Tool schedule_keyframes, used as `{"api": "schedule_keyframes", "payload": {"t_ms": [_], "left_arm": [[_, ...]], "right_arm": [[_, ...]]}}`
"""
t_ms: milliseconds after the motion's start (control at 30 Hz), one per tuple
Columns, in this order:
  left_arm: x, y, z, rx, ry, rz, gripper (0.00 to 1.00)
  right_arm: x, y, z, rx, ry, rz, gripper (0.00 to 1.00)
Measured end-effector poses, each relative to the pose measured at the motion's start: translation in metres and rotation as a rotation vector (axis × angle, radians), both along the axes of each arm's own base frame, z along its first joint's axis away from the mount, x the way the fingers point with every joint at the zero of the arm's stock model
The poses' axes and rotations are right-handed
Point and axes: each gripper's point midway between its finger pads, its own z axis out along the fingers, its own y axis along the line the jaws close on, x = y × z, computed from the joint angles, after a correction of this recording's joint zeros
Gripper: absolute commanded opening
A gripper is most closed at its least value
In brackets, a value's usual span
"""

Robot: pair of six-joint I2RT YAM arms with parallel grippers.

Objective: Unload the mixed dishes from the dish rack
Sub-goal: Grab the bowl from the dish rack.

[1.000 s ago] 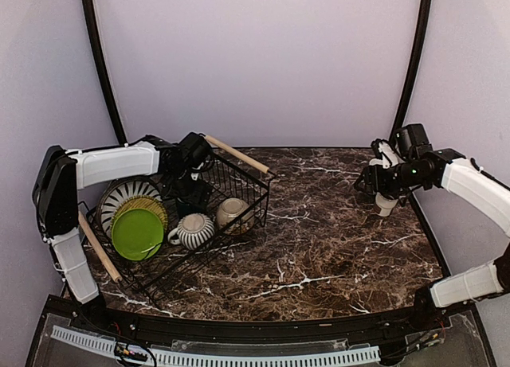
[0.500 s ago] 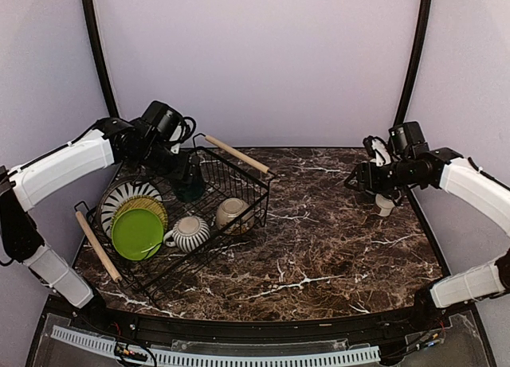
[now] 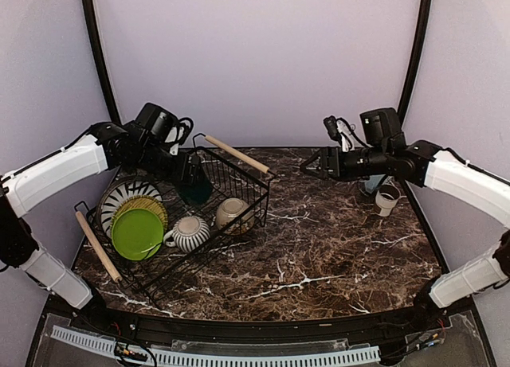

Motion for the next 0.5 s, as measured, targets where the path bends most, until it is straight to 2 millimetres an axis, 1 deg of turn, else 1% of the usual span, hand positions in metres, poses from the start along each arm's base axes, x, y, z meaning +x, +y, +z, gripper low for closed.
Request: {"api": "schedule_keyframes", "payload": {"t_ms": [100,133,233,367,500], "left_arm": [[-0.002,-0.003,-0.004,-0.025,0.011,0.001,0.01],[-0.003,-0.004,-0.005,-0.04,0.015,0.0,0.01],[-0.006,-0.007,-0.002,-0.083,0.016,0.004,0.01],[-0.005,-0.016,0.008,-0.181,0.008,0.003,0.01],[-0.005,-0.022,0.015,-0.297,0.012,0.006,0.01]], "right_arm": [[0.001,0.022,0.013,0.054,-0.02,0.04,0.73],[-0.002,0.031,0.015,0.07,-0.02,0.061,0.73],[-0.006,0.054,0.016,0.119,-0.004,0.113,0.73],[-0.009,0.086,0.009,0.167,0.036,0.176,0.73],[-0.013,0.111,0.008,0.213,0.059,0.223,0.73]]}}
